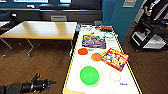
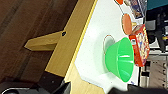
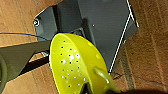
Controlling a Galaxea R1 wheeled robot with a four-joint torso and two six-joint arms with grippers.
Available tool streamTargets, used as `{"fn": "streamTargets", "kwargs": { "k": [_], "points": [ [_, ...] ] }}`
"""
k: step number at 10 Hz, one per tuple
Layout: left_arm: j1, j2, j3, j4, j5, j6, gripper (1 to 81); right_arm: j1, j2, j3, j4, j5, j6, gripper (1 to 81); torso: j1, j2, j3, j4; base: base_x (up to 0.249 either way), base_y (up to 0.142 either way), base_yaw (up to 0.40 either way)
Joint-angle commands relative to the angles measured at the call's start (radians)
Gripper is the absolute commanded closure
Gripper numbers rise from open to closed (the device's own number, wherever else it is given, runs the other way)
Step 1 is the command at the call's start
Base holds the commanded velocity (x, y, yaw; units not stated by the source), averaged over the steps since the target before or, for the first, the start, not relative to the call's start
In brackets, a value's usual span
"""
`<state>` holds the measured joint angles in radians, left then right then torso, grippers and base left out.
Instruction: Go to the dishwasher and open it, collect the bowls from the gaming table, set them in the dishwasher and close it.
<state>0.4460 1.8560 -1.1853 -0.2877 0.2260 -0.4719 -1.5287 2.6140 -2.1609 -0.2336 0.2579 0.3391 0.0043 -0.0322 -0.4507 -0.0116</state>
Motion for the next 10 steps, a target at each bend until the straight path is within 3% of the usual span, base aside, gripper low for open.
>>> {"fn": "streamTargets", "kwargs": {
  "k": [1,4,5,7,8,10],
  "points": [
    [-0.155,0.087,-0.075,-0.001,0.122,-0.022,1.0,-0.003,-0.021,-0.003,-0.021,-0.065,-0.003,81.1,0.0,0.0,0.0,0.0,0.0,0.0,0.0],
    [-0.207,0.189,-0.128,0.064,0.154,-0.024,1.0,0.008,-0.013,-0.005,-0.021,-0.069,-0.003,81.1,0.0,0.0,0.0,0.0,0.0,0.0,0.0],
    [-0.239,0.223,-0.149,0.062,0.196,-0.03,1.0,0.012,-0.013,-0.005,-0.021,-0.069,-0.003,81.1,0.0,0.0,0.0,0.0,0.0,0.0,0.0],
    [-0.305,0.282,-0.233,0.068,0.254,-0.108,1.0,0.018,-0.012,-0.003,-0.021,-0.083,-0.003,81.1,0.0,0.0,0.0,0.0,0.0,0.0,0.0],
    [-0.324,0.315,-0.296,0.068,0.284,-0.126,1.0,0.018,-0.01,-0.003,-0.021,-0.085,-0.003,81.1,0.0,0.0,0.0,0.0,0.0,0.0,0.0],
    [-0.347,0.374,-0.373,0.07,0.316,-0.128,1.0,0.021,-0.01,-0.003,-0.021,-0.091,-0.002,81.1,0.0,0.0,0.0,0.0,0.0,0.0,0.0]
  ]
}}
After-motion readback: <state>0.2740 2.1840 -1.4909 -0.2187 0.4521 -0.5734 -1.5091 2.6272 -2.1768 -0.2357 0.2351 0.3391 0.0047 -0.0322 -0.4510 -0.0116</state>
